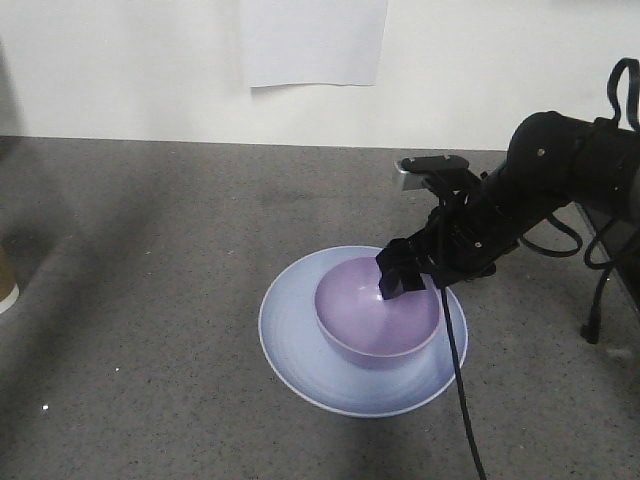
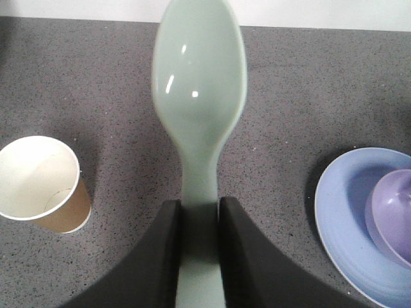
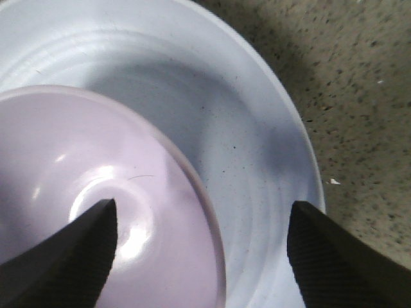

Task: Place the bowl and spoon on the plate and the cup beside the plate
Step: 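Open the right gripper and lift it away from the bowl, then move the left gripper with the spoon over the bowl and lower it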

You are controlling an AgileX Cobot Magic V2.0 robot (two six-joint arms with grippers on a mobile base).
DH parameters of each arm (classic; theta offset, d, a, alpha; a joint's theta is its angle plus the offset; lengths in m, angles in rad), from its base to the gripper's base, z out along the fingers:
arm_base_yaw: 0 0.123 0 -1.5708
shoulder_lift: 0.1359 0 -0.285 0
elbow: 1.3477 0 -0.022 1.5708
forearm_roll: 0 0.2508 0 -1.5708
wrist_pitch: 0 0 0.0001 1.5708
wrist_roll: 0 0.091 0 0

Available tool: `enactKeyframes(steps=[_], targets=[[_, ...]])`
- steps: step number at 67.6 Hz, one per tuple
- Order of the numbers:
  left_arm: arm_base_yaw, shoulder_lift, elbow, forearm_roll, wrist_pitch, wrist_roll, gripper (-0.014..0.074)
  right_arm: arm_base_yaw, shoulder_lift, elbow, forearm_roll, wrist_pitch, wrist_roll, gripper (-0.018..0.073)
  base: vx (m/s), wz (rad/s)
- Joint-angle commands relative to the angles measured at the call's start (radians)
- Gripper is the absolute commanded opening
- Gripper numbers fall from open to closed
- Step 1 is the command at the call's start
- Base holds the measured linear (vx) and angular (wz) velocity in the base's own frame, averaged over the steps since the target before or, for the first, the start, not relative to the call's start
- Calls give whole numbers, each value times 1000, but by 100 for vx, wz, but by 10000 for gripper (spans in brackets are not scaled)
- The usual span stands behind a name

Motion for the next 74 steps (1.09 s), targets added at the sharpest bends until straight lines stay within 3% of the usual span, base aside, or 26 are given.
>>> enactKeyframes(steps=[1, 12, 26, 46, 57, 65, 74], targets=[[-5, -15, -21, 0, -30, 0, -6, -3, -81, -26, -24, -16, 31, 551, 0, 0], [-5, -15, -21, 0, -30, 0, -6, -3, -157, -26, -76, 4, 87, 529, 0, 0], [-5, -15, -21, 0, -30, 0, -6, -32, -279, -26, -69, 44, 86, 498, 0, 0], [-5, -15, -21, 0, -33, 2, -6, -221, -467, -22, -69, 151, 52, 496, 0, 0], [-5, -15, -21, 0, -33, 3, -6, -281, -537, -22, -70, 175, 51, 496, 0, 0], [-5, -15, -21, -5, -39, 45, -6, -282, -555, -22, -74, 175, 43, 496, 0, 0], [-5, -12, -25, -62, -57, 116, -6, -282, -554, -22, -71, 175, 33, 496, 0, 0]])
